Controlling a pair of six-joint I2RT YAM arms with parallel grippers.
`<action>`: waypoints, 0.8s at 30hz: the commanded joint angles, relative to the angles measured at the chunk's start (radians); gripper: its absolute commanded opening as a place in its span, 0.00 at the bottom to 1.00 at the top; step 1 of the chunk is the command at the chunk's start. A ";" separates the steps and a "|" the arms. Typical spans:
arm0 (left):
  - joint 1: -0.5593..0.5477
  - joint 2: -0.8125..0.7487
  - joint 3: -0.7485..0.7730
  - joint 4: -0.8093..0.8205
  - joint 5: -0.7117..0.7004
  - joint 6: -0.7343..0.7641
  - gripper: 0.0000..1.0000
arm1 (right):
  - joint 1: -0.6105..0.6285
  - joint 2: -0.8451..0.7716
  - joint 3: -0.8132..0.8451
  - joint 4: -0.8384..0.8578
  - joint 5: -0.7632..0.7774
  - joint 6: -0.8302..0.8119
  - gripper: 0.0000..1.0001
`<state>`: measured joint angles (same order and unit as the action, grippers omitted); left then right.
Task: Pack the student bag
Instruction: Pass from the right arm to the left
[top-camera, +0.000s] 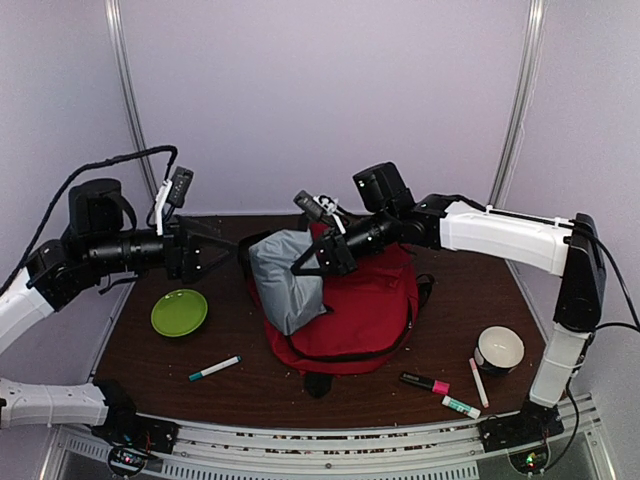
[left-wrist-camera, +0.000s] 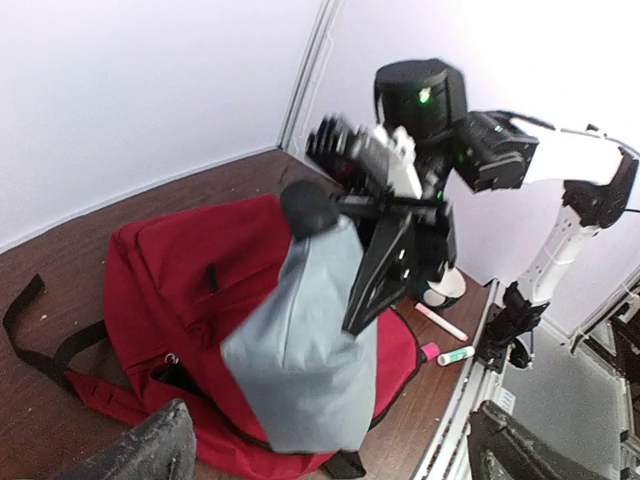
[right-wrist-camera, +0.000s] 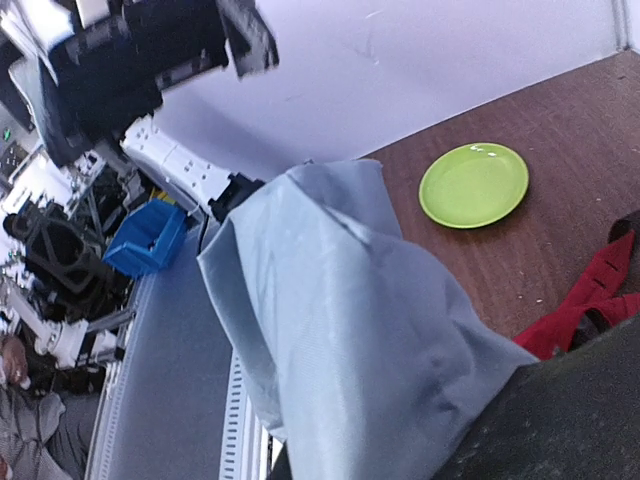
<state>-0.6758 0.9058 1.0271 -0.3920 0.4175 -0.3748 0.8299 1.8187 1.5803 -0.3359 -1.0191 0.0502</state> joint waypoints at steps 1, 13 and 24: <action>-0.027 -0.008 -0.147 0.225 -0.134 -0.019 0.98 | -0.058 -0.123 -0.037 0.351 -0.032 0.329 0.06; -0.179 0.207 -0.197 0.569 -0.197 -0.079 0.98 | -0.100 -0.133 -0.035 0.560 -0.060 0.565 0.05; -0.167 0.313 -0.070 0.451 -0.361 -0.071 0.98 | -0.100 -0.138 -0.069 0.615 -0.099 0.614 0.04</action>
<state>-0.8528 1.2106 0.8909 0.0731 0.1696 -0.4400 0.7227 1.7367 1.5116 0.1989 -1.0779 0.6563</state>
